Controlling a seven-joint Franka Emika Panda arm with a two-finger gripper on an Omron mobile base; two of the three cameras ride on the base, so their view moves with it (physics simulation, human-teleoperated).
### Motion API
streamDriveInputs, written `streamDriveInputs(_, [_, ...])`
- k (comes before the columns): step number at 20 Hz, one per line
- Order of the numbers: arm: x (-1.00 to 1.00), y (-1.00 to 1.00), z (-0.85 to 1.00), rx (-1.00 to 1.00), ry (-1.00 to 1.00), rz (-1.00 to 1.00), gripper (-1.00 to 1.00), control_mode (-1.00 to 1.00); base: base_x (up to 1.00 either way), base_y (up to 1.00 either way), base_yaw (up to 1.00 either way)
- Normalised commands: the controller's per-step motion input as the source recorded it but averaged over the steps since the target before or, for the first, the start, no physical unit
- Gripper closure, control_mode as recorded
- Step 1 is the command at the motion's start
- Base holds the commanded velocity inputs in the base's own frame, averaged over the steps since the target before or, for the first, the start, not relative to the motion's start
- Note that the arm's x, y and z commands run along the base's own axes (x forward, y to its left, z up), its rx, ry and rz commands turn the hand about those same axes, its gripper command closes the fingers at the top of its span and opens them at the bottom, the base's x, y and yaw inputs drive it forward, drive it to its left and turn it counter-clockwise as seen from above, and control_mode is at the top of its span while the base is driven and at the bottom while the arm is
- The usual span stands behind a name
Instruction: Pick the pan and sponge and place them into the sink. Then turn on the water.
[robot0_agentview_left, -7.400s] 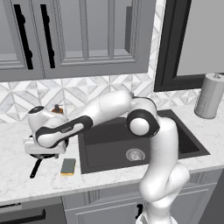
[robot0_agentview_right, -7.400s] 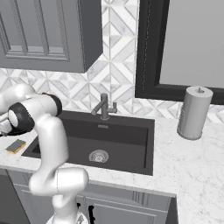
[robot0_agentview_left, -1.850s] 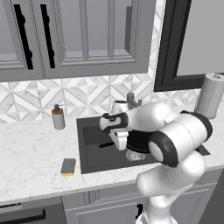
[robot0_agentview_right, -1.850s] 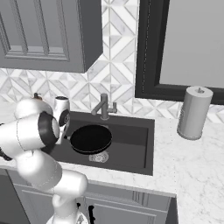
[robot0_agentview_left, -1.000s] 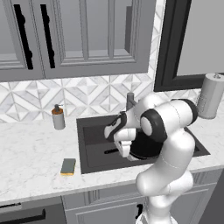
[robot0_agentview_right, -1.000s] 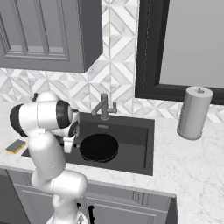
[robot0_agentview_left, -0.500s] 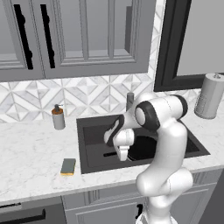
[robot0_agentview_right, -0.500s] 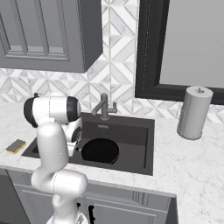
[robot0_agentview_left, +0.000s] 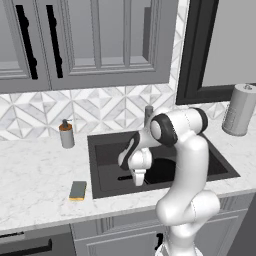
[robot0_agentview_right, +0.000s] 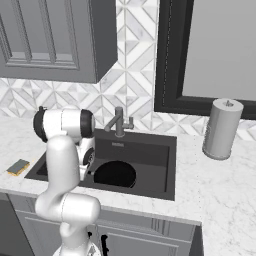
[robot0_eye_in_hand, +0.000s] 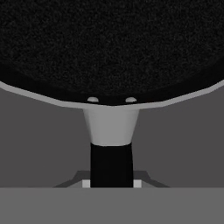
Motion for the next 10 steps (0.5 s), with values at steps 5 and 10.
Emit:
streamDriveInputs(5, [0.02, 0.0, -0.16, 0.0, 0.0, 0.0, 1.0, -1.0, 0.0, 0.0, 0.0])
streamDriveInputs(10, [0.0, 0.0, -0.12, 0.0, 0.0, 0.0, 1.0, -1.0, 0.0, 0.0, 0.0])
